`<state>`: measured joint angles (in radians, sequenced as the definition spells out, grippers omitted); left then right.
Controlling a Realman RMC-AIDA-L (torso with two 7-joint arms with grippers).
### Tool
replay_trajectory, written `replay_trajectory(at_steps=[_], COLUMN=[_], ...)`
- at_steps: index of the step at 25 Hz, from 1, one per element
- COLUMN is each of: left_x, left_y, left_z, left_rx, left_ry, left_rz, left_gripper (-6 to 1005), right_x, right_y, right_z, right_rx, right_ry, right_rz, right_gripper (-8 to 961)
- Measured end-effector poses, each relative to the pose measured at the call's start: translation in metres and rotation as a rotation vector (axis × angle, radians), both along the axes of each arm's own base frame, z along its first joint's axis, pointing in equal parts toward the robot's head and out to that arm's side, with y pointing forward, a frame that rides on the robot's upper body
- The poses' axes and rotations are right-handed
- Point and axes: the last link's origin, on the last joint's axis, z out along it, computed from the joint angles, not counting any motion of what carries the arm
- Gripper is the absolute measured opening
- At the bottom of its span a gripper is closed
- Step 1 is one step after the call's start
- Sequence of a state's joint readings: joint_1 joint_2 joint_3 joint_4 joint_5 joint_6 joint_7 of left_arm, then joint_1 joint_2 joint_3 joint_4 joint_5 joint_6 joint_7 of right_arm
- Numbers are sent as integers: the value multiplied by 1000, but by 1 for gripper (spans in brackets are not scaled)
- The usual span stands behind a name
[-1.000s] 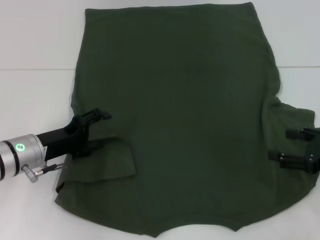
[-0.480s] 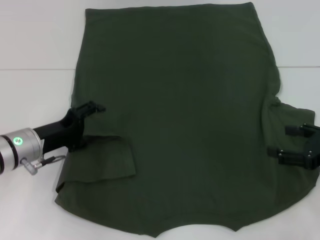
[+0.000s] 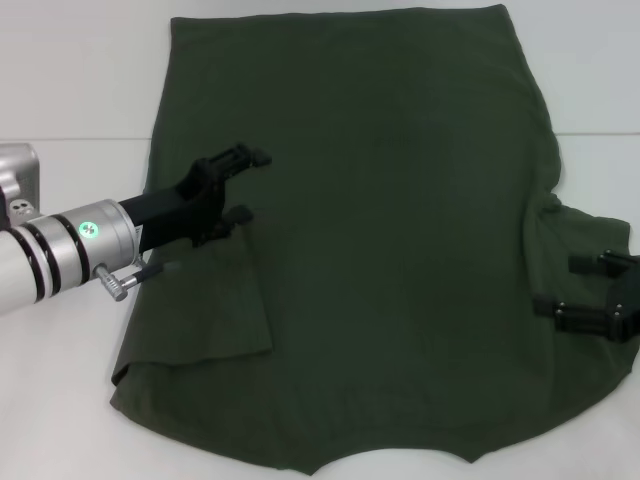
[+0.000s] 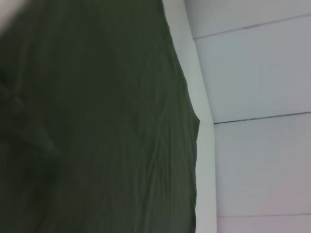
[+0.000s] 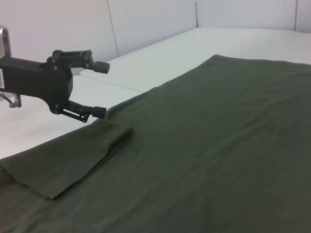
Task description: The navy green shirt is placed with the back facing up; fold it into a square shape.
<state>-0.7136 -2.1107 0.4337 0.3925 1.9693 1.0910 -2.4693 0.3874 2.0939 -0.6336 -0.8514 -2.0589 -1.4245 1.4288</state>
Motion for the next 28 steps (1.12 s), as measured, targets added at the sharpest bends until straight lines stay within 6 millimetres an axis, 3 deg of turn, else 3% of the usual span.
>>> replay_trajectory(at_steps=[6, 9, 13, 19, 22, 28], left_x=[-2, -4, -3, -28, -47, -61], left_y=[-5, -15, -36, -79, -97, -109], left_z=[2, 9, 22, 28, 24, 25], left_rx=[1, 21, 104, 345, 405, 369], left_ry=[-9, 44, 263, 736, 951, 1000], left_rz=[-23, -149, -558, -1037, -1156, -1164], left_gripper=[937, 937, 937, 937, 937, 936], right_x=[0, 0, 0, -1, 0, 4], right_y=[1, 1, 1, 2, 2, 0], right_z=[-2, -2, -2, -2, -3, -1], right_rx=[-5, -5, -6, -6, -8, 4], right_ry=[2, 2, 2, -1, 1, 6], right_rz=[-1, -1, -1, 3, 0, -19], right_gripper=[915, 915, 915, 916, 916, 916])
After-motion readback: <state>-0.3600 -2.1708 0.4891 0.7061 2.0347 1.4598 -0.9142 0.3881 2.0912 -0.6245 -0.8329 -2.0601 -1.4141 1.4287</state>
